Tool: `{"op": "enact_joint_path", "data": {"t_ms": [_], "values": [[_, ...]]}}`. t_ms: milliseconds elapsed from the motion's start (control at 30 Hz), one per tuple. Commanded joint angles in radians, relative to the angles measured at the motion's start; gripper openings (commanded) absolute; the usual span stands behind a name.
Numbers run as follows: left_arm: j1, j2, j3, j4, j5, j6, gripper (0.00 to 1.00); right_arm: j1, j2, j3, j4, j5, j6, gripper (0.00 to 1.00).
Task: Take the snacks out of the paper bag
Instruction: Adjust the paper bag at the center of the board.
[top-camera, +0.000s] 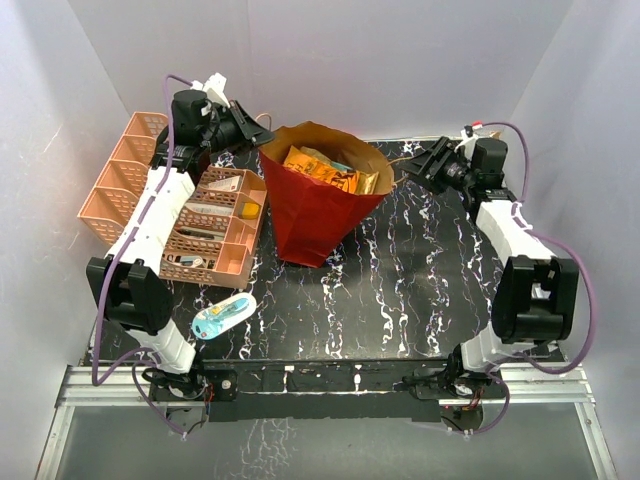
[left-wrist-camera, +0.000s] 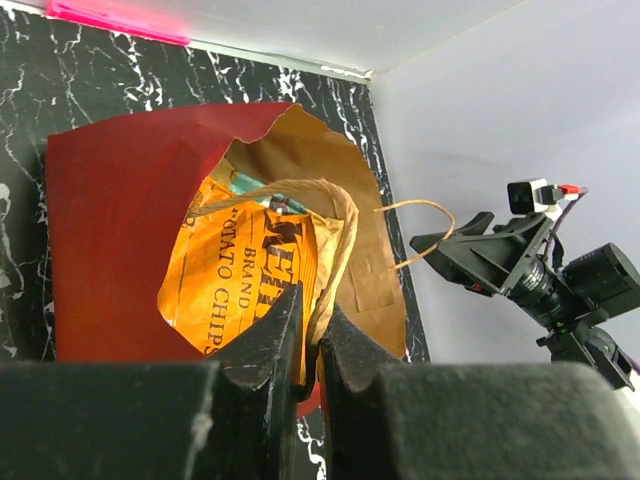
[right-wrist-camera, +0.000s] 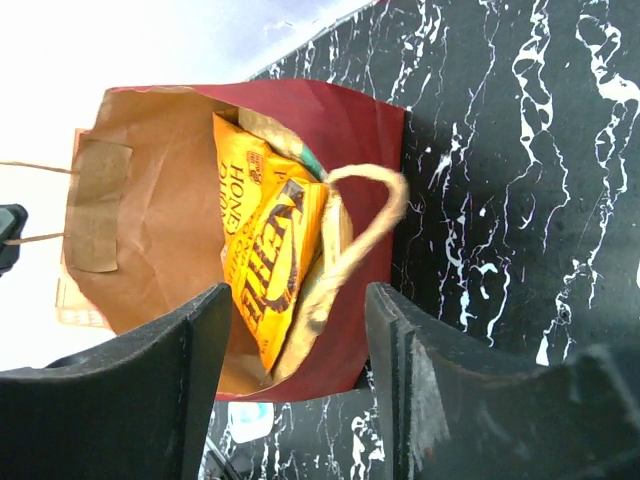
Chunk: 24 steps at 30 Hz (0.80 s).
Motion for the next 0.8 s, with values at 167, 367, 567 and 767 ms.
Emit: {"op": "enact_joint_path", "data": {"t_ms": [167,367,567,767], "values": [[0.011,-0.030,0.113,-0.204,-0.104,0.092,0.30,0.021,0.088,0.103,0.137,-0.079,0.007,0.33],[0.032,-0.016,0.143,-0.248,-0.095,0.121,0.49,0.023,0.099,0.123,0.170,-0.122,-0.001,0.34],[0.070,0.002,0.145,-0.265,-0.079,0.113,0.57,0.040,0.124,0.148,0.166,-0.159,-0.015,0.47],[0.101,0.004,0.121,-0.245,-0.044,0.122,0.61,0.103,0.163,0.186,0.169,-0.194,-0.023,0.52]]}}
